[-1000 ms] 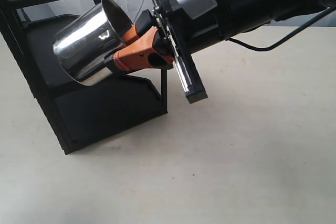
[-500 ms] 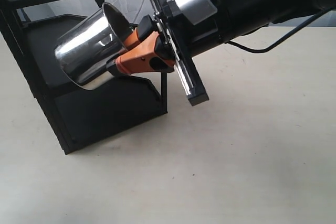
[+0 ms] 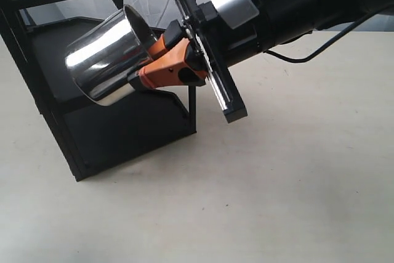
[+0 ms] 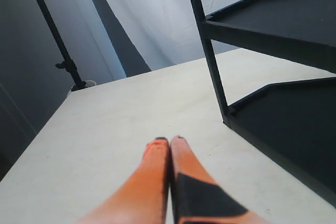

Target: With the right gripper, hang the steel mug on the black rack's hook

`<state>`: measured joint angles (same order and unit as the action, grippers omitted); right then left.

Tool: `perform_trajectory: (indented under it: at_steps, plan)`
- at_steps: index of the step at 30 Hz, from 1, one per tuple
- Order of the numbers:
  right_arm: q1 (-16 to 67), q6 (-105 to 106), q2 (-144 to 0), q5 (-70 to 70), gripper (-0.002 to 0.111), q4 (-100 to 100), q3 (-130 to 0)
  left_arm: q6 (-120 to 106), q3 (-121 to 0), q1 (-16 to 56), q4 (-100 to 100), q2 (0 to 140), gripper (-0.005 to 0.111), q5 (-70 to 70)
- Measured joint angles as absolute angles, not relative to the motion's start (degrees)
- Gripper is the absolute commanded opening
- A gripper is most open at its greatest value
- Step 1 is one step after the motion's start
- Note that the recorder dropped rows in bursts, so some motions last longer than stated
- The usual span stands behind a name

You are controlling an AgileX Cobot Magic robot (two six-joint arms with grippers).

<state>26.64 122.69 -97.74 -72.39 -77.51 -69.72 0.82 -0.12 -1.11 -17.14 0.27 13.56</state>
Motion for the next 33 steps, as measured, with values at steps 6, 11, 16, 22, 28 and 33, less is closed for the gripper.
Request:
perform_trajectory:
  at_steps: [6, 11, 16, 22, 28, 33]
  plan:
    - [26.05, 122.80, -97.74, -72.65, -0.001, -77.26, -69.71, 0.82, -0.12, -1.11, -17.96, 0.27, 0.001, 13.56]
    - [25.72, 122.91, -97.74, -72.74, -0.001, -77.38, -69.71, 0.82, -0.12, -1.11, -25.77, 0.27, 0.001, 13.66]
    - [25.41, 122.91, -97.74, -72.92, -0.001, -78.63, -68.52, 0.82, -0.12, -1.11, -28.81, 0.27, 0.001, 13.78]
    - [24.33, 122.91, -97.74, -73.81, -0.001, -81.50, -65.46, 0.82, -0.12, -1.11, -28.91, 0.27, 0.001, 13.99]
    - [24.24, 122.91, -97.74, -73.96, -0.001, -81.91, -65.28, 0.82, -0.12, -1.11, -28.91, 0.27, 0.001, 14.23]
    - [24.24, 122.91, -98.37, -74.09, -0.001, -82.34, -65.28, 0.82, -0.12, -1.11, -28.91, 0.27, 0.001, 14.37]
